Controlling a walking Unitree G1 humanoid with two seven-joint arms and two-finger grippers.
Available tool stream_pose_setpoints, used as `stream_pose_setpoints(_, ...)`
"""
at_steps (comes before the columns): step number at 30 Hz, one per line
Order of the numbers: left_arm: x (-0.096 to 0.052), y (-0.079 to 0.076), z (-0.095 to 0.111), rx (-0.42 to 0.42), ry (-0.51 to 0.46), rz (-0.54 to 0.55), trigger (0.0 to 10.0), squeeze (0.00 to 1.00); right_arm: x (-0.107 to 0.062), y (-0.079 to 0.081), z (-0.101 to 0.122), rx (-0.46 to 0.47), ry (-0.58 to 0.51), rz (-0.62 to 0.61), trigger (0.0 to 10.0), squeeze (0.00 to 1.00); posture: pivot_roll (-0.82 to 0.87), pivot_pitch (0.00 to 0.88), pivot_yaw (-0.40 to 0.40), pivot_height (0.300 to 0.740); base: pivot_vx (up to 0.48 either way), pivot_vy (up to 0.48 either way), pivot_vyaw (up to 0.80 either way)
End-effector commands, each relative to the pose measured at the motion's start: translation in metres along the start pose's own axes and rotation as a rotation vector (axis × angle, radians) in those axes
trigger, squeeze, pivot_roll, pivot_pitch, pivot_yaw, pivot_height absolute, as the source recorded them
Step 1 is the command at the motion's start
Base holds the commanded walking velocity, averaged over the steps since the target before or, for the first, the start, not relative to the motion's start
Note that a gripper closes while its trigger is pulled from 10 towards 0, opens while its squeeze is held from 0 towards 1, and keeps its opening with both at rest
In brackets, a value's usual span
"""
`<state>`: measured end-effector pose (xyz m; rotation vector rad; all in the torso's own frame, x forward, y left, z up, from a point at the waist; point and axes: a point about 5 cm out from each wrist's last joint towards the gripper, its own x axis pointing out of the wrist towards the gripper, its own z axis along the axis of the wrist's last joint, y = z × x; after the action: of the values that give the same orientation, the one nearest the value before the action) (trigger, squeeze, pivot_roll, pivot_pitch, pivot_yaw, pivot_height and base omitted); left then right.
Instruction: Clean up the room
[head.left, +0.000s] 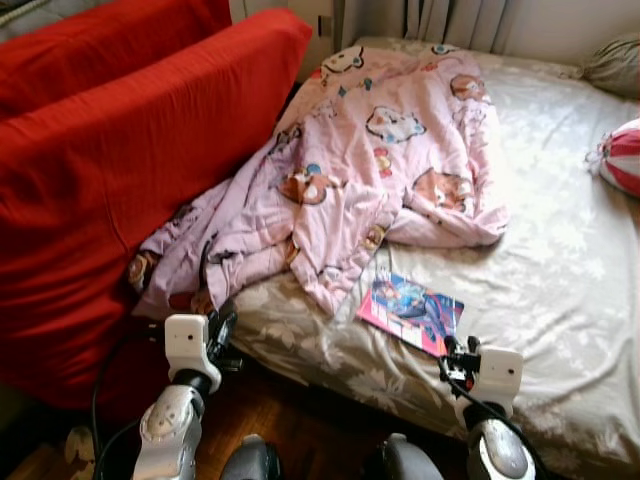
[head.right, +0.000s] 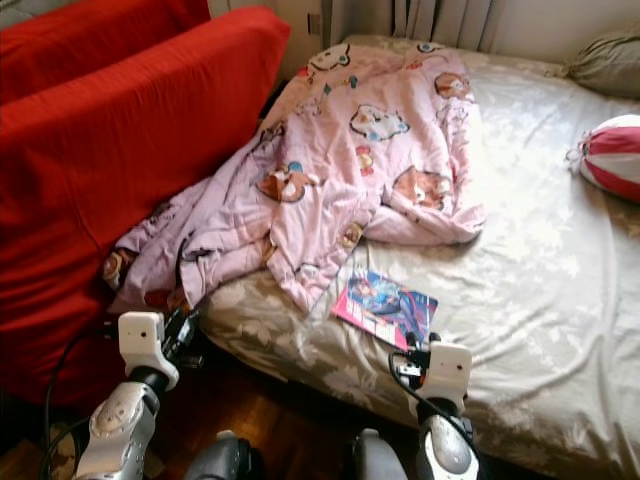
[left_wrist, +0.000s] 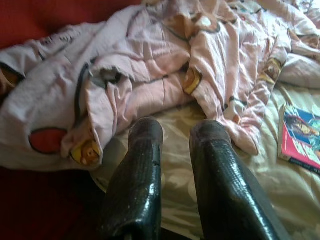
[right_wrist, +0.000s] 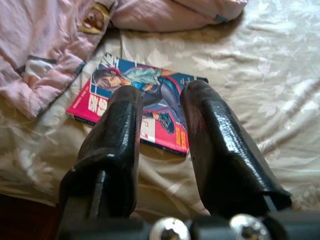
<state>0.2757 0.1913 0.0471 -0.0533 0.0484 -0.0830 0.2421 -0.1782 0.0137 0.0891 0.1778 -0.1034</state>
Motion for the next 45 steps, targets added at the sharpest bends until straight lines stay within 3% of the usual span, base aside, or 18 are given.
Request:
stream_pose_setpoints(1, -0.004, -0.001, -0.008, -0.018, 0.037, -0.006, 10.0, 0.0, -0.003, -0.001, -0.008, 0.001, 0.032, -0.002, 10.0, 0.0, -0.03, 0.202, 0.019, 0.645, 0.0, 0.0, 0.0)
stream_pose_setpoints(12, -0.004, -0.003, -0.009, -0.027, 0.046, -0.017, 10.0, 0.0, -0.003, -0.003, -0.016, -0.011, 0.089, 0.013, 10.0, 0.0, -0.03, 0.204, 0.02, 0.645, 0.0, 0.0, 0.0)
stream_pose_setpoints(45, -0.006, -0.008, -0.012, -0.045, 0.068, -0.049, 10.0, 0.0, -0.001, -0.003, -0.025, 0.004, 0.097, 0.061, 10.0, 0.0, -0.03, 0.19, 0.031, 0.615, 0.0, 0.0, 0.0)
